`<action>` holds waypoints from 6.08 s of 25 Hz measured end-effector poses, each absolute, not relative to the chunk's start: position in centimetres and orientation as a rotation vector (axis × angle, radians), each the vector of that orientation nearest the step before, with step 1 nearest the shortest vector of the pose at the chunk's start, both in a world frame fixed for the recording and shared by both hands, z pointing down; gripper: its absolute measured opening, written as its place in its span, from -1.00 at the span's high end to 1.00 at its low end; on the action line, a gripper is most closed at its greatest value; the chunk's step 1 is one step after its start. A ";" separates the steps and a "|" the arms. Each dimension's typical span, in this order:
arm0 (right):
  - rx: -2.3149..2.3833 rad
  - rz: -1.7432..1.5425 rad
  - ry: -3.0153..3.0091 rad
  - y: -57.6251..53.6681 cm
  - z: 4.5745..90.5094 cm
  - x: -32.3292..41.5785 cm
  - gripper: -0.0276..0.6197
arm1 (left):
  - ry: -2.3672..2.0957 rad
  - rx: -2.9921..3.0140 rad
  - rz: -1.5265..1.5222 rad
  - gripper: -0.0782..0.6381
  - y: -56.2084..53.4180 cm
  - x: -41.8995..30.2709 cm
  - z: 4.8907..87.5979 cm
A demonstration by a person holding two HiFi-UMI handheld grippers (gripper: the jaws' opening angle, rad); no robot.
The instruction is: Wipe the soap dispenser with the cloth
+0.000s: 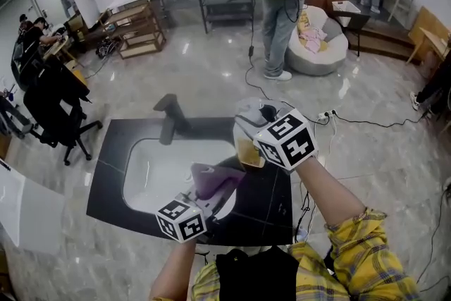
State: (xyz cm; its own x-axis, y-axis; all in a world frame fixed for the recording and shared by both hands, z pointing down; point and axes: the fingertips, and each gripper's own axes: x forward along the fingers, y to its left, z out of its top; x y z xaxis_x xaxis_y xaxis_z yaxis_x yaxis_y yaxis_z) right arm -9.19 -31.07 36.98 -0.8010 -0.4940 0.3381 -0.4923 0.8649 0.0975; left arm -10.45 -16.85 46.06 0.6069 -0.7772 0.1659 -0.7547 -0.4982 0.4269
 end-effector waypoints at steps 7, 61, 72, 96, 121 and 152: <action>1.006 0.045 -2.600 -31.2 37.0 -8.9 0.42 | -1.220 2.369 -0.074 0.62 -16.0 -11.2 45.9; 0.236 -0.075 -2.987 -29.8 36.4 -10.1 0.38 | -1.272 2.339 -0.180 0.62 -20.0 -11.3 45.2; 0.780 -0.036 -2.909 -30.9 36.2 -10.4 0.38 | -1.297 2.322 -0.196 0.62 -19.3 -13.1 45.1; 1.072 0.072 -3.002 -29.1 34.6 -4.5 0.25 | -1.335 2.471 0.116 0.62 -22.3 -11.1 41.0; 1.367 0.238 -2.798 -27.9 38.8 5.2 0.25 | -1.234 2.375 0.666 0.62 -23.7 -7.1 55.9; 0.575 0.163 -3.102 -28.6 35.1 -3.8 0.23 | -1.219 2.532 0.243 0.62 -17.9 -8.6 47.3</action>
